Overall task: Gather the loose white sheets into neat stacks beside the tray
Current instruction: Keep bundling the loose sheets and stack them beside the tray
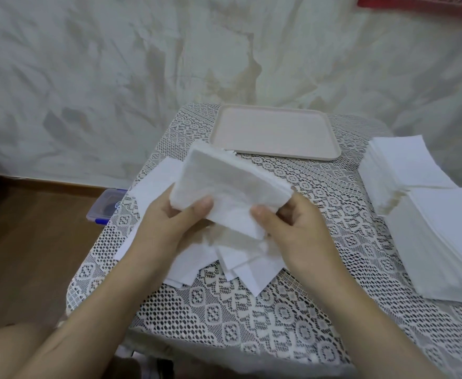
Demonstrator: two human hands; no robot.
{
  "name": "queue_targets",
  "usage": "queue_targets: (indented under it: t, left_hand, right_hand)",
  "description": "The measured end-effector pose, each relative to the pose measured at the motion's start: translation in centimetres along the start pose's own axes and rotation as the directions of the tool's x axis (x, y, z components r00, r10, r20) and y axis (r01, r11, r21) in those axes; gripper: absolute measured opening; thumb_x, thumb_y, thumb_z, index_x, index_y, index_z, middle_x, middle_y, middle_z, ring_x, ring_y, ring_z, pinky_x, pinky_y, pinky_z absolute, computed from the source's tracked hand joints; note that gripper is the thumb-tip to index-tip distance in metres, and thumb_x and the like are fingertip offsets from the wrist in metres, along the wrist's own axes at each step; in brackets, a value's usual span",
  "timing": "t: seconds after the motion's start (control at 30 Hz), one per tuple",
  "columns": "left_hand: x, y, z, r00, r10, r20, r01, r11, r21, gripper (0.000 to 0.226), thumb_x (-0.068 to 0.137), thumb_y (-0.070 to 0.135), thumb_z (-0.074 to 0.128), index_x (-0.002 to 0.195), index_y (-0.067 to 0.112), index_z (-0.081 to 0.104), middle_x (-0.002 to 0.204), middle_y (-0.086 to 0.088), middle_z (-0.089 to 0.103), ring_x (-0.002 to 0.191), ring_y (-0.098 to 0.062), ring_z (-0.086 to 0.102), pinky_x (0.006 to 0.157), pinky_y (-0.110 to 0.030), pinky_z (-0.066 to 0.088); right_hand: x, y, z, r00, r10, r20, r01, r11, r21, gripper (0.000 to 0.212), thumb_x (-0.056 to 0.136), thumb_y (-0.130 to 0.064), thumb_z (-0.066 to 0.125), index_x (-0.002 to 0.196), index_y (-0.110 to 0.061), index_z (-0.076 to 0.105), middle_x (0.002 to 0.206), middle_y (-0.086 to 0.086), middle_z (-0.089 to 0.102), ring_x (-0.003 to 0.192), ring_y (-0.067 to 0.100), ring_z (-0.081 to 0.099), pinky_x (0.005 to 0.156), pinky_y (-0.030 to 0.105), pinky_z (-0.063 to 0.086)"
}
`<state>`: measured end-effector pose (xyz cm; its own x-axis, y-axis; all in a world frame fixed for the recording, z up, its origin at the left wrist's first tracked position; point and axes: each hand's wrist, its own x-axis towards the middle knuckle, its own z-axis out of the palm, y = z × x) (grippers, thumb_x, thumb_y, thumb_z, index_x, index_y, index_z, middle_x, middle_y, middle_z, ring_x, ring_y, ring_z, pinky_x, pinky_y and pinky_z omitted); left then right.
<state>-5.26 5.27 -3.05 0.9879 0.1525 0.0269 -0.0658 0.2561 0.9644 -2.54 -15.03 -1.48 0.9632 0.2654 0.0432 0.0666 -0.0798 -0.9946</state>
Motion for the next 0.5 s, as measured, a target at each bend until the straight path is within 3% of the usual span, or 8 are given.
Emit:
queue_targets:
  t: [0.13, 0.3, 0.43, 0.5]
  left_hand:
    - [0.1, 0.1, 0.3, 0.997, 0.030, -0.068, -0.033, 0.999, -0.042, 0.035, 0.085, 0.023, 0.072, 0.118, 0.012, 0.067, 0.109, -0.008, 0.076, 0.100, -0.022, 0.074, 0.081, -0.035, 0.064]
    - [-0.4, 0.1, 0.4, 0.999, 0.038, -0.015, -0.035, 0.988, 0.149, 0.025, 0.080, 0.025, 0.075, 0.105, 0.025, 0.071, 0.097, -0.001, 0.077, 0.092, -0.018, 0.075, 0.076, -0.032, 0.062]
    - [-0.9, -0.3, 1.5, 0.996, -0.075, -0.053, 0.076, 0.997, 0.019, 0.049, 0.081, 0.021, 0.084, 0.126, 0.021, 0.063, 0.109, -0.002, 0.080, 0.098, -0.021, 0.078, 0.070, -0.031, 0.063]
    - [-1.2, -0.1, 1.9, 0.992, -0.108, -0.067, 0.113, 0.991, 0.072, 0.040, 0.090, 0.022, 0.075, 0.128, 0.019, 0.064, 0.112, -0.005, 0.080, 0.101, -0.026, 0.078, 0.071, -0.037, 0.064]
  right_hand:
    - [-0.3, -0.4, -0.4, 0.989, 0.073, 0.133, -0.074, 0.997, 0.002, 0.025, 0.092, -0.018, 0.075, 0.114, -0.026, 0.067, 0.104, -0.002, 0.077, 0.096, 0.021, 0.075, 0.089, 0.051, 0.061]
    - [-0.4, -1.1, -0.7, 0.978, 0.059, 0.200, -0.025, 0.985, -0.168, 0.017, 0.101, -0.039, 0.060, 0.115, -0.032, 0.066, 0.101, -0.012, 0.074, 0.089, 0.006, 0.072, 0.075, 0.037, 0.061]
    - [-0.6, -0.1, 1.4, 0.996, 0.033, 0.079, -0.020, 0.988, -0.155, 0.014, 0.104, -0.038, 0.053, 0.113, -0.030, 0.060, 0.102, -0.010, 0.071, 0.089, 0.003, 0.069, 0.079, 0.041, 0.061]
    - [-0.5, 0.1, 2.1, 0.998, 0.022, 0.054, -0.012, 0.984, -0.177, 0.014, 0.103, -0.041, 0.054, 0.112, -0.030, 0.058, 0.102, -0.010, 0.069, 0.089, 0.005, 0.067, 0.079, 0.041, 0.061]
